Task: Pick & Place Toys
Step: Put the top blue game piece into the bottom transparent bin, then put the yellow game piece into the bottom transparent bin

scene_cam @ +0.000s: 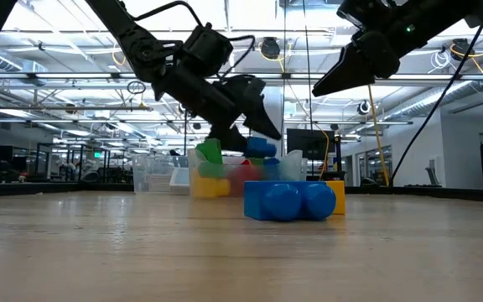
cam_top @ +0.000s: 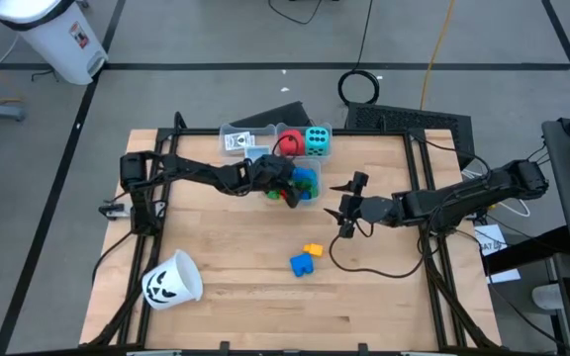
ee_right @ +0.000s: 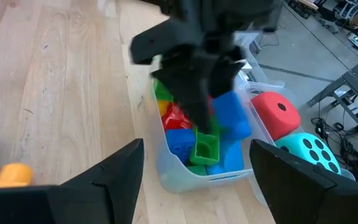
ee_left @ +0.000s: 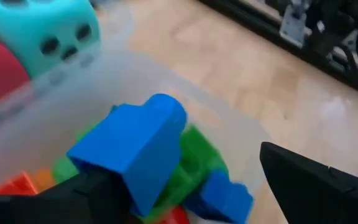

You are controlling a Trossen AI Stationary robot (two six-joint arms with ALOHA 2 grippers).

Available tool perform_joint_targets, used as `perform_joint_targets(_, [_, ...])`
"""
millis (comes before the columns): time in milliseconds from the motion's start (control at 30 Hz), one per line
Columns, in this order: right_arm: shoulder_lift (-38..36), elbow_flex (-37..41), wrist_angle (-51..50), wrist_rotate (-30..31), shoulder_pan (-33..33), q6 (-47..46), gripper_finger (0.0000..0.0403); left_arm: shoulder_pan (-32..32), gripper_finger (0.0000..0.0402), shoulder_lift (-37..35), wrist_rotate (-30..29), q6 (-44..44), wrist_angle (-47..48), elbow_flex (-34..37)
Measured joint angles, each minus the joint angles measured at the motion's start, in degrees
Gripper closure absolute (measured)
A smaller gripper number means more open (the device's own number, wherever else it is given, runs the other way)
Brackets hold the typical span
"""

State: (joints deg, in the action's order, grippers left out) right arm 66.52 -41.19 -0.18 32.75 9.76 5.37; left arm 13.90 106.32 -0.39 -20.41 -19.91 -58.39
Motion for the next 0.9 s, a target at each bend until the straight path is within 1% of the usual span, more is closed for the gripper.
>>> perform_joint_targets(67, [0.0, 0.0, 0.4, 0.0, 0.0, 0.0, 0.0140, 0.0, 0.0065, 0.0, 1.9, -1.6, 1.0, 0.0])
perform_joint_targets(133, [0.0, 0.5, 3.7, 0.0, -0.5, 0.2, 0.0140, 0.0, 0.0066, 0.0, 4.9, -3.6, 0.4, 0.0])
perform_joint_targets(233, [1.2, 4.2, 15.7, 0.1, -2.4, 1.7, 0.0140, 0.0, 0.0066, -0.6, 8.7, -5.6, -0.1, 0.0])
perform_joint_targets(333, [3.0, 8.5, 26.6, -0.8, -4.6, 3.4, 0.0140, 0.0, 0.0064, -2.2, 9.0, -5.3, 1.2, 0.0])
perform_joint_targets(400, [4.4, 10.0, 31.2, -3.9, -6.4, 3.7, 0.0140, 0.0, 0.0066, -3.2, 8.8, -5.2, 2.1, 0.0])
perform_joint_targets(467, [5.9, 10.6, 32.1, -6.3, -8.0, 2.5, 0.0142, 0.1, 0.0066, -4.4, 7.6, -4.8, 3.7, 0.0])
perform_joint_targets(633, [9.3, 10.6, 32.8, -14.9, -11.1, -0.5, 0.0150, 0.3, 0.0066, -8.1, 4.6, -2.1, 7.3, 0.0])
perform_joint_targets(800, [10.6, 10.6, 33.0, -22.5, -11.3, -1.3, 0.0156, 0.7, 0.0066, -12.2, 4.5, -1.0, 9.1, 0.0])
perform_joint_targets(900, [10.7, 10.6, 32.6, -26.0, -9.9, -0.4, 0.0154, 0.5, 0.0066, -13.4, 4.4, -0.9, 11.8, 0.0])
